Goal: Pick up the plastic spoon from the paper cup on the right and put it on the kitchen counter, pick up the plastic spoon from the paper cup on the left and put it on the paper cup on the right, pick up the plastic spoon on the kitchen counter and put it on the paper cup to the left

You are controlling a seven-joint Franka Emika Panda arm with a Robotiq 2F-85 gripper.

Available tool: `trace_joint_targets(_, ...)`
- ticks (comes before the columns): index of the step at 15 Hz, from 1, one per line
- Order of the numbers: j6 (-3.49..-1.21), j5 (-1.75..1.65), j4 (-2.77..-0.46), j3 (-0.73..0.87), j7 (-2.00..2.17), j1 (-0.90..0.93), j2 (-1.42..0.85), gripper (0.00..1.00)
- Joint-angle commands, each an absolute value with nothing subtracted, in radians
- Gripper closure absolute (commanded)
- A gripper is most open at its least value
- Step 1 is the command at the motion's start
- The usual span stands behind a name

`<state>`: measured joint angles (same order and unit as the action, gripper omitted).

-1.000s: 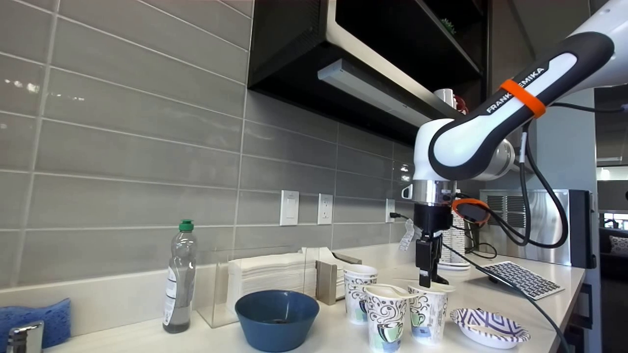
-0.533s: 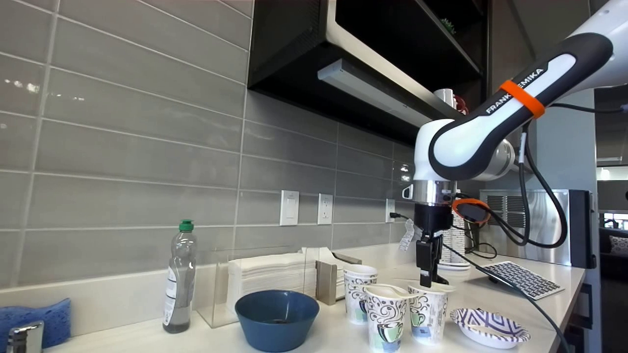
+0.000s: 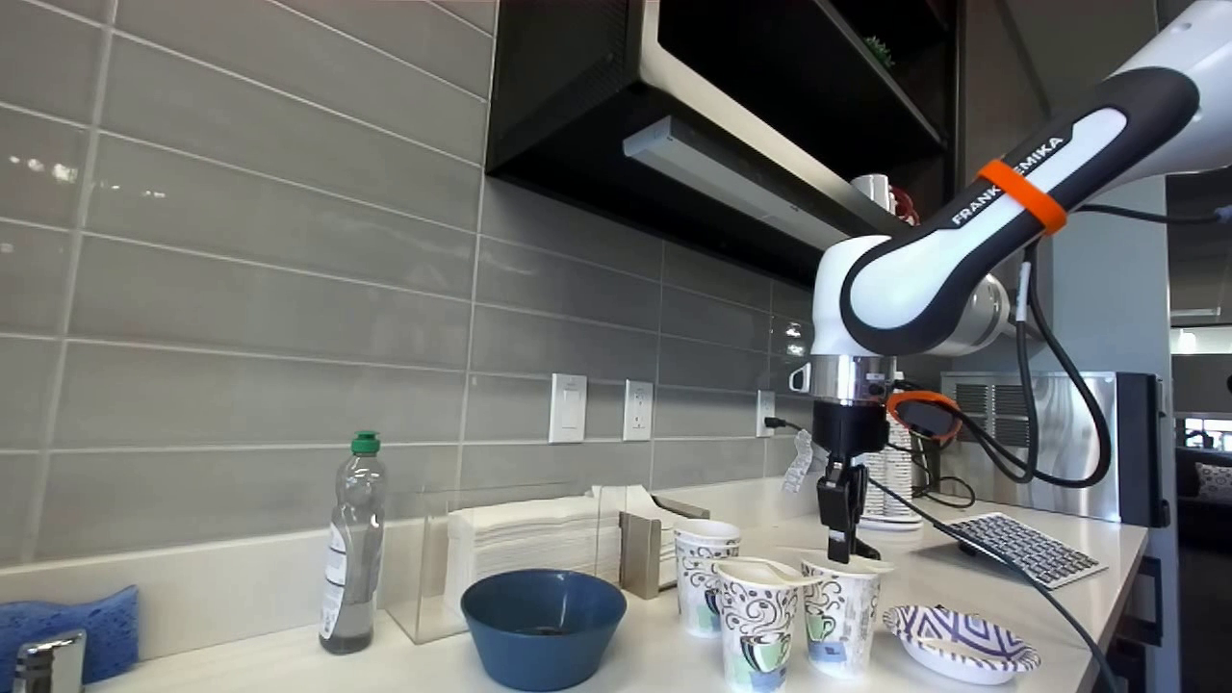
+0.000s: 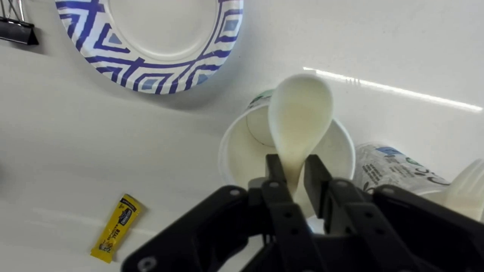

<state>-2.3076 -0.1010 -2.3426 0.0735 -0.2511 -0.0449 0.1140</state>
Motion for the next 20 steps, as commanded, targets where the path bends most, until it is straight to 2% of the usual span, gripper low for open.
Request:
trace_joint_targets(1,-2.318,-0.071,-2.320,0.082,-0.283,-0.047,0.094,1.00)
trace_joint_targets(2,-2.318,-0.072,-2.320,0.082,-0.282,-0.048,0.095,0.96)
trace_joint_targets(11,-2.317,-0.120,-2.414,0.059,-0.211,-0.040,0.251,0.96)
trace_joint_targets(20,-2.264,-0.106,-2.587,-0.048,-0.183,0.062,0.457,0.96)
